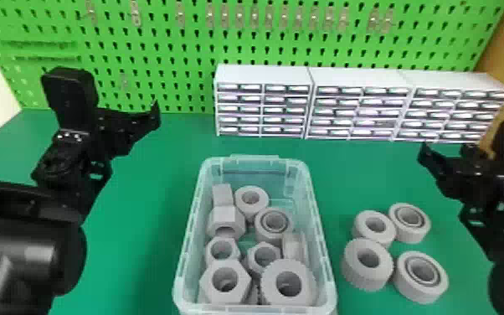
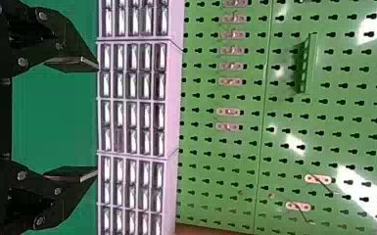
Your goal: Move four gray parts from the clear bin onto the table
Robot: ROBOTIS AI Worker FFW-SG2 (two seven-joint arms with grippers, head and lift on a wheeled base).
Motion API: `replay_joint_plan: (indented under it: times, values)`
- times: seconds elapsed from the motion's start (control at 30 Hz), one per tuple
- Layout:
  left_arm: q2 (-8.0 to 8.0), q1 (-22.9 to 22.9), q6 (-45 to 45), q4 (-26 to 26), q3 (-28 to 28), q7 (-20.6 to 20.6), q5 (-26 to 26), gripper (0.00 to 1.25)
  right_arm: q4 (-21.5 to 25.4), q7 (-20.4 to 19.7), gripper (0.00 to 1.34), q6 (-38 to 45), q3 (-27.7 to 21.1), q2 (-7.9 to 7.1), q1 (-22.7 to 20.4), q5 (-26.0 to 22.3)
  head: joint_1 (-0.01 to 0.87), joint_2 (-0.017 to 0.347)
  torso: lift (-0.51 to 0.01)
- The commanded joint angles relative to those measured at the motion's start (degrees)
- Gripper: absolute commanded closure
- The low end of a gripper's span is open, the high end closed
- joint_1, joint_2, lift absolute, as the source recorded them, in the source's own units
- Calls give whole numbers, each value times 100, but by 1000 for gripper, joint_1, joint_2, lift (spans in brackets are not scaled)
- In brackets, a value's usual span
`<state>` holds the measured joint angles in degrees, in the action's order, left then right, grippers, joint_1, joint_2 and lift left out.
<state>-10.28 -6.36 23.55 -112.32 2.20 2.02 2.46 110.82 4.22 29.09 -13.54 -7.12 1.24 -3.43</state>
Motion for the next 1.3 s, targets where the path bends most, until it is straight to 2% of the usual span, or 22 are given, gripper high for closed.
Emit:
replay_joint_plan:
  times: [0.0,1.27]
  values:
    - [0,4,0,0,-10,0,0,122,9,0,507,0,0,0,-9,0,686,26,-50]
    - [9,4,-26,-9,-71,0,-53,122,97,0,507,0,9,-35,61,26,686,26,-50]
